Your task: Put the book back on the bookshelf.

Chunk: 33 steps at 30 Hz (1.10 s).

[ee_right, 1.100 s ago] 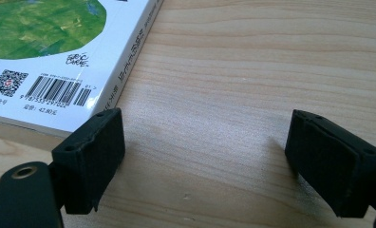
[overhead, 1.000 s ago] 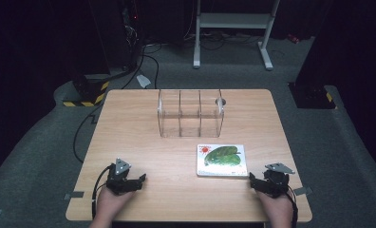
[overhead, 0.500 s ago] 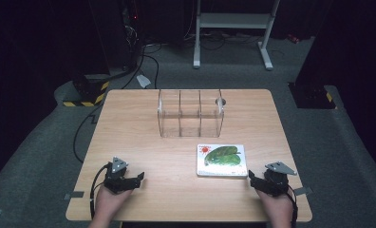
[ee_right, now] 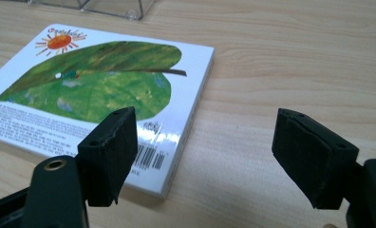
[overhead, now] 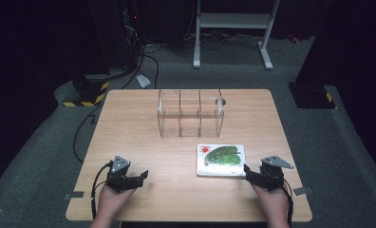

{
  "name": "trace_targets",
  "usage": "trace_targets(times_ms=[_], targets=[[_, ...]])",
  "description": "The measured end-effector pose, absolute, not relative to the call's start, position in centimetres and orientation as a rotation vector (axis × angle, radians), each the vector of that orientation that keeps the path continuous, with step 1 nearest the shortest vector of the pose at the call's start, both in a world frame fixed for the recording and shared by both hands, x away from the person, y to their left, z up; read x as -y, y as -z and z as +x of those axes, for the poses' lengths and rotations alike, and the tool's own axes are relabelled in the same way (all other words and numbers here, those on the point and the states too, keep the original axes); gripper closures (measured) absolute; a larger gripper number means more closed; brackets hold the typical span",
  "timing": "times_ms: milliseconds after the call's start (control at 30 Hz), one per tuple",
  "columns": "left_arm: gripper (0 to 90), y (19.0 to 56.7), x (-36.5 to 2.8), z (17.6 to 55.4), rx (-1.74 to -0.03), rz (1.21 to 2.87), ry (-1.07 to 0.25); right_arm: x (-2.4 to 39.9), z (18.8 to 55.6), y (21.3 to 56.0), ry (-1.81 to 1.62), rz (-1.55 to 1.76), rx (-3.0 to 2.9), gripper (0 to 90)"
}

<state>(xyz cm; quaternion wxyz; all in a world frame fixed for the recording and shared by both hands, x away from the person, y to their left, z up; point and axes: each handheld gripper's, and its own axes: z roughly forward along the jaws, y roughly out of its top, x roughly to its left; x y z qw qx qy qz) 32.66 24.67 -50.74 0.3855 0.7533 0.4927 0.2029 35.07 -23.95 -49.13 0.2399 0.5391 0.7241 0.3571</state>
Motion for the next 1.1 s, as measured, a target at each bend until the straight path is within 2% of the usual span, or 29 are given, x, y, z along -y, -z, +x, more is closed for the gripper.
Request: trace_targets(times_ms=[367,733,1100], targets=[[15.0,50.3,-23.8,33.1,-1.225,1.89,-0.521,22.7,37.4,49.2,-0.982,1.484,-2.022,21.6],[15.0,50.9,-22.9,33.7,-1.192,1.924,-0.503,22.2,39.3,50.5,-0.986,1.518,-2.027,29.2],[15.0,51.1,-22.7,33.8,-1.194,1.913,-0.475,21.0,40.3,51.6,-1.028,1.528,-2.069,31.9]])
